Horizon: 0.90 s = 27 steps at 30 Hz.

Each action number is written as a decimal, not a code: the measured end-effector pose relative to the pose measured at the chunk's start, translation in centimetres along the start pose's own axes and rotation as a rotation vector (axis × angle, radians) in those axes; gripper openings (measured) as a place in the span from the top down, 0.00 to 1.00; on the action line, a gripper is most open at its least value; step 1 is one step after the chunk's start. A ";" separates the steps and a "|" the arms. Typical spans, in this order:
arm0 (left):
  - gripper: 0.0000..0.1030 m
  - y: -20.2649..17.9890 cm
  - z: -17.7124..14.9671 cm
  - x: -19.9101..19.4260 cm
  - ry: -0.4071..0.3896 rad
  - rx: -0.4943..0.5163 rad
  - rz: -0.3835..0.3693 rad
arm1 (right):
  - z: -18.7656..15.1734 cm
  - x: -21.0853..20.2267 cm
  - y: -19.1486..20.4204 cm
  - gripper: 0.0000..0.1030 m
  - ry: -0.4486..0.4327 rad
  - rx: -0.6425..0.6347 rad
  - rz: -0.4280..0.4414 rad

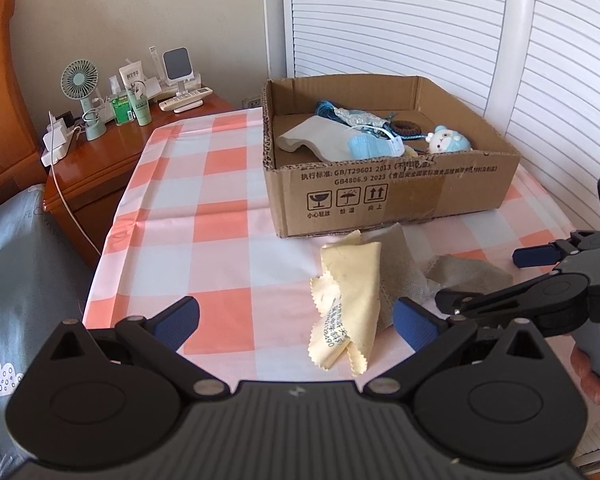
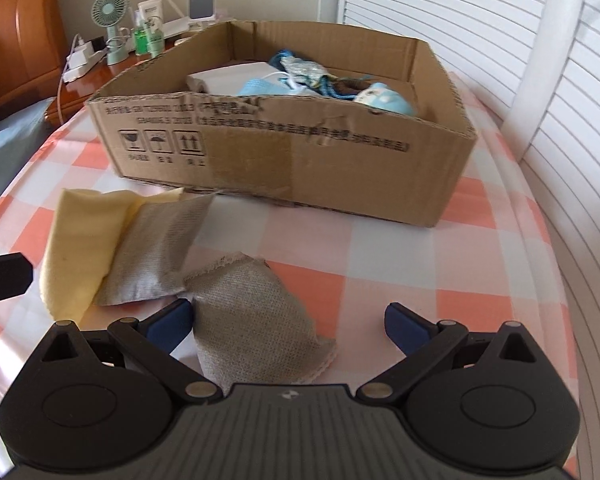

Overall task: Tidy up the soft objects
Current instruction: 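Move both tools back toward the grey sachets and yellow cloth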

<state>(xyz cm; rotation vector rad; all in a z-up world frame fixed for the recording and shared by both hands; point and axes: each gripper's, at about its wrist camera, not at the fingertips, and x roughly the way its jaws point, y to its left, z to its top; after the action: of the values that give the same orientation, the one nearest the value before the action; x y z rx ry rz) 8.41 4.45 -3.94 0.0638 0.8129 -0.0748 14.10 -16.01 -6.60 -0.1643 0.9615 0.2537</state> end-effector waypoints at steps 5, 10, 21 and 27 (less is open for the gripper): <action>0.01 -0.2 0.0 0.1 0.002 0.000 -0.002 | -0.3 -0.2 -1.5 0.00 0.001 0.035 -0.030; 0.01 -0.5 -0.1 0.2 0.004 0.001 -0.008 | -0.8 -0.4 -2.1 0.00 -0.004 0.027 -0.061; 0.01 -0.9 0.3 2.1 0.010 -0.009 -0.006 | -1.8 -1.0 -2.9 0.00 -0.025 -0.012 -0.025; 0.01 -1.1 0.1 4.2 0.046 -0.010 0.023 | -2.0 -1.1 -2.8 0.00 -0.040 -0.014 -0.025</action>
<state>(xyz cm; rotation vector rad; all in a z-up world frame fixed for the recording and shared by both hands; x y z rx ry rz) 11.25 3.22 -6.96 0.0656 0.8580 -0.0476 12.68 -19.35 -6.75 -0.1829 0.9182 0.2399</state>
